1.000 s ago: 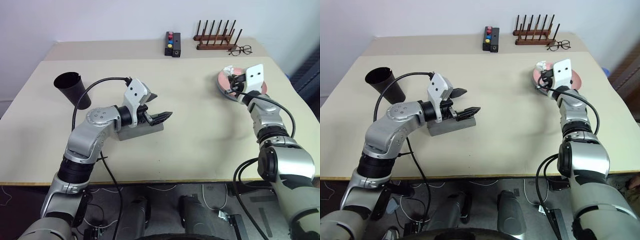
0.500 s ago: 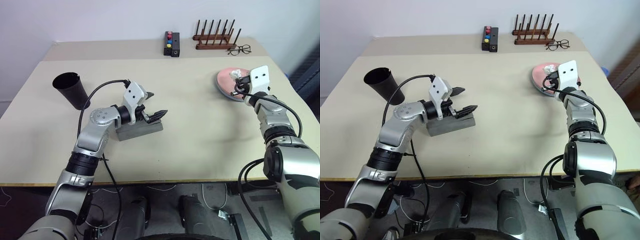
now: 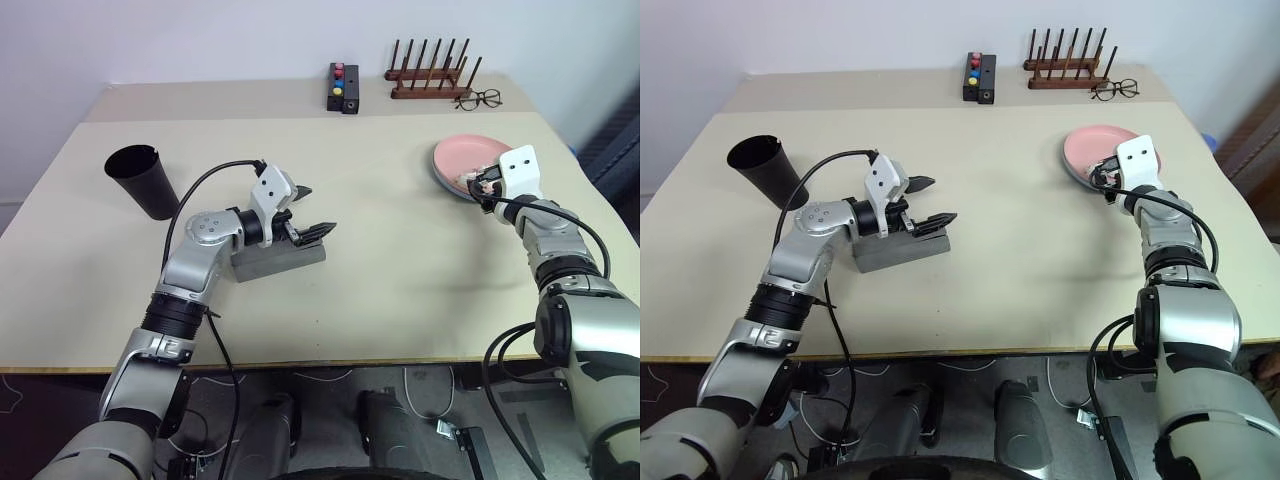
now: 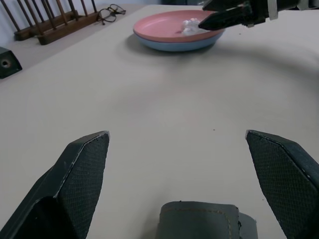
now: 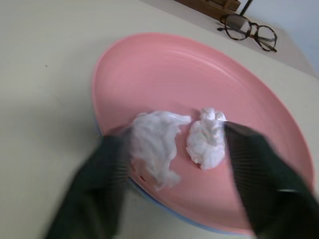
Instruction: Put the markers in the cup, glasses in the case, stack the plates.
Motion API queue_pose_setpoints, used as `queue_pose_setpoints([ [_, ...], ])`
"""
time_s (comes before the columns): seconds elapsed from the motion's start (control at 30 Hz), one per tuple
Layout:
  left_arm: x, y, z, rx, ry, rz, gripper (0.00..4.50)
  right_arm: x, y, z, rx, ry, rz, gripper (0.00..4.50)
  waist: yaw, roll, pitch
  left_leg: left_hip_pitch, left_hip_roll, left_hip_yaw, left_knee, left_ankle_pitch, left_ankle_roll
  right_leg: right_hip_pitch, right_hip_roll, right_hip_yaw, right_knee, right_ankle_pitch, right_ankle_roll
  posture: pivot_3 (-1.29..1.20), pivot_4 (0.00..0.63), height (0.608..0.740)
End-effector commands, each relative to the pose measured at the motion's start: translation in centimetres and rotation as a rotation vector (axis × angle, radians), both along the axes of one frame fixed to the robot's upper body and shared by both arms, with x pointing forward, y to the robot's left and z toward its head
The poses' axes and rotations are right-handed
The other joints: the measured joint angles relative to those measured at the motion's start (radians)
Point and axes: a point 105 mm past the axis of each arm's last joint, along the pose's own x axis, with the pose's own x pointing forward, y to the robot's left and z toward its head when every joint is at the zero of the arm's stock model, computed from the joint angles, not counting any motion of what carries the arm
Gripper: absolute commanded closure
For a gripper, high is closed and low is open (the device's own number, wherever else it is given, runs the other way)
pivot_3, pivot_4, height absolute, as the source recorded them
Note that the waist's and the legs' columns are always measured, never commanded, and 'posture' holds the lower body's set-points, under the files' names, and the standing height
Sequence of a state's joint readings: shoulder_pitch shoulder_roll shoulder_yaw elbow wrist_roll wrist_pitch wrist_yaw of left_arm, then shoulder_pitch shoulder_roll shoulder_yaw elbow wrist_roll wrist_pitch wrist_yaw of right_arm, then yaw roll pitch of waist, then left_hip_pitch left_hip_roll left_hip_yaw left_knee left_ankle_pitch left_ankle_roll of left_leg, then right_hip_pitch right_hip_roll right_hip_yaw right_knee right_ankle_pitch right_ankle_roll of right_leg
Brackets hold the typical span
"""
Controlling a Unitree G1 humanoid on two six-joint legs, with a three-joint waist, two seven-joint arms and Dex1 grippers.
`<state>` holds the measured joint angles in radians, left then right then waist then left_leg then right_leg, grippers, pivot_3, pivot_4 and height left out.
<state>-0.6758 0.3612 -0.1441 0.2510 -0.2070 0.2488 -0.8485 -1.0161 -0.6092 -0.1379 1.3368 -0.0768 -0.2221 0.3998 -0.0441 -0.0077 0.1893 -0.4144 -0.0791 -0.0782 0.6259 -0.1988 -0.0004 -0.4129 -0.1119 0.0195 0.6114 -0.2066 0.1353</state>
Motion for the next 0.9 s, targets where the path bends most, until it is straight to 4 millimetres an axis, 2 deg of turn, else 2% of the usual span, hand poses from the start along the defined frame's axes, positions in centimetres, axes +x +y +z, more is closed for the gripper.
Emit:
queue_pose_setpoints([
  [0.03,-0.2,-0.4,1.6,-0.017,-0.052,-0.020,0.00,-0.1,-1.0,2.3,-0.014,-0.078,-0.016,0.63,0.000,0.000,0.000,0.000,0.000,0.000,0.000,0.000,0.000,0.000,0.000,0.000,0.000,0.000,0.000,0.00,0.150,0.740],
  [0.1,-0.3,-0.3,1.8,-0.031,-0.050,-0.013,0.00,0.0,-0.7,3.1,-0.001,-0.110,0.008,0.63,0.000,0.000,0.000,0.000,0.000,0.000,0.000,0.000,0.000,0.000,0.000,0.000,0.000,0.000,0.000,0.00,0.150,0.740],
  [0.2,-0.2,1.0,2.8,-0.110,-0.015,0.046,0.00,0.0,1.1,5.3,0.082,-0.196,0.160,0.63,-0.001,0.000,0.000,0.000,0.000,0.000,0.000,0.000,0.000,0.000,0.000,0.000,0.000,0.000,0.000,0.00,0.150,0.740],
  [0.23,-0.1,1.3,3.0,-0.124,-0.011,0.063,0.00,-0.1,1.6,5.7,0.101,-0.207,0.198,0.63,-0.002,0.000,0.000,0.000,0.000,0.000,0.000,0.000,0.000,0.000,0.000,0.000,0.000,0.000,0.000,0.00,0.150,0.740],
  [0.3,-0.1,2.8,3.6,-0.152,-0.043,0.143,0.00,-0.9,3.4,5.5,0.145,-0.151,0.380,0.63,-0.003,0.000,0.000,0.000,0.001,0.000,0.000,0.000,0.000,0.000,0.000,0.000,0.000,0.000,0.000,0.00,0.150,0.740],
  [0.4,-0.4,5.0,4.3,-0.197,-0.110,0.263,0.00,-3.4,5.2,4.7,0.087,-0.083,0.583,0.63,0.003,0.000,0.000,0.000,0.001,-0.001,-0.001,0.000,0.000,0.000,0.001,-0.001,0.000,0.000,0.000,0.00,0.150,0.740],
  [0.53,-2.4,7.1,3.7,-0.209,-0.125,0.291,0.00,-8.4,6.2,4.2,0.069,0.000,0.728,0.63,0.025,0.000,0.000,-0.001,0.000,-0.001,-0.001,0.000,0.000,-0.001,-0.001,-0.001,0.001,0.000,0.001,0.00,0.150,0.740],
  [0.7,-6.2,8.6,2.8,-0.259,-0.018,0.175,0.00,-13.2,4.8,2.8,0.071,0.103,0.702,0.63,0.034,0.000,0.000,-0.003,0.000,-0.001,0.002,-0.002,-0.003,-0.001,-0.001,0.000,0.000,-0.003,-0.003,0.00,0.150,0.740],
  [0.8,-7.8,9.5,1.6,-0.177,0.000,0.155,0.00,-15.0,3.6,2.2,0.078,0.136,0.640,0.63,0.034,0.000,0.000,-0.002,0.001,-0.001,0.002,-0.003,-0.003,0.000,-0.002,-0.001,-0.001,-0.005,-0.007,0.00,0.150,0.740],
  [0.9,-9.5,11.7,0.2,-0.084,0.016,0.177,0.00,-16.9,2.3,2.1,0.085,0.140,0.566,0.63,0.033,0.000,0.000,-0.002,0.001,0.000,0.001,-0.003,-0.003,-0.001,-0.004,0.000,-0.001,-0.006,-0.008,0.00,0.150,0.740],
])
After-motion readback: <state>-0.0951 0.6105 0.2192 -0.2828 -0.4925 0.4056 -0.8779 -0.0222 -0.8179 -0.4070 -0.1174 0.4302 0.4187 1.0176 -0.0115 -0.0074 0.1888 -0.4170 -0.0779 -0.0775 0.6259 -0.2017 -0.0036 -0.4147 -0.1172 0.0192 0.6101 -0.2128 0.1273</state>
